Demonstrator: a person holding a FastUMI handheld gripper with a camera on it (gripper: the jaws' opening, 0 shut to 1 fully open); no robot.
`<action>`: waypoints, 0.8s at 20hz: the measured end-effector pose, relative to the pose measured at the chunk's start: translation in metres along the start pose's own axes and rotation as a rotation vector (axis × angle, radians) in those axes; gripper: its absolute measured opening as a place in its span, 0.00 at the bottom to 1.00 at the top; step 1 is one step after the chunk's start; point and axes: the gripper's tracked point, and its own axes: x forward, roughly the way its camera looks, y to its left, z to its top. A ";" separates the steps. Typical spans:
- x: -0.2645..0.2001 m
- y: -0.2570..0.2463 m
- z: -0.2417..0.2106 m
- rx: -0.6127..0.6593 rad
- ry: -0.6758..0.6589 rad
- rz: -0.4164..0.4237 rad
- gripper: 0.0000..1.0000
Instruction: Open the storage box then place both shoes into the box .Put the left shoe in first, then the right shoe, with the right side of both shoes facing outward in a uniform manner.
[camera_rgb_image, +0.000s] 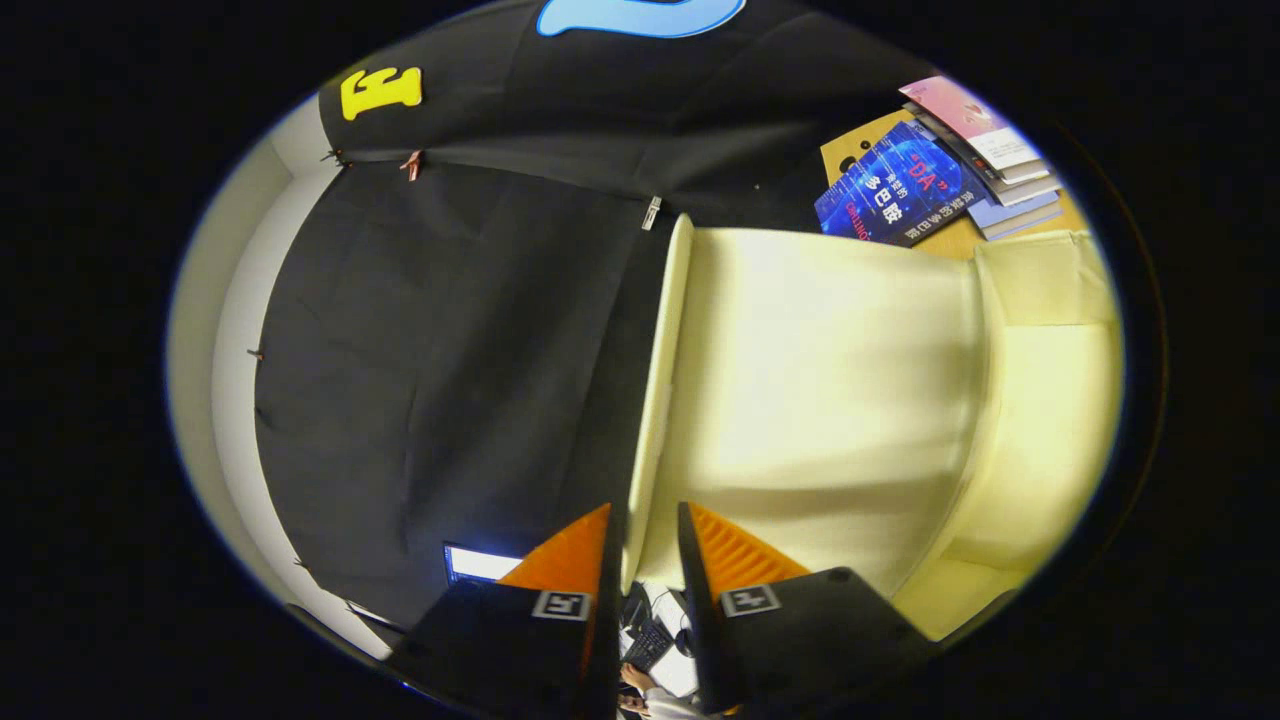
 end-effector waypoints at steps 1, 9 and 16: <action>-0.007 -0.003 0.001 -0.028 -0.010 0.002 0.52; -0.104 -0.047 0.038 -0.300 -0.194 -0.191 0.97; -0.219 -0.105 0.063 -0.450 -0.343 -0.425 0.97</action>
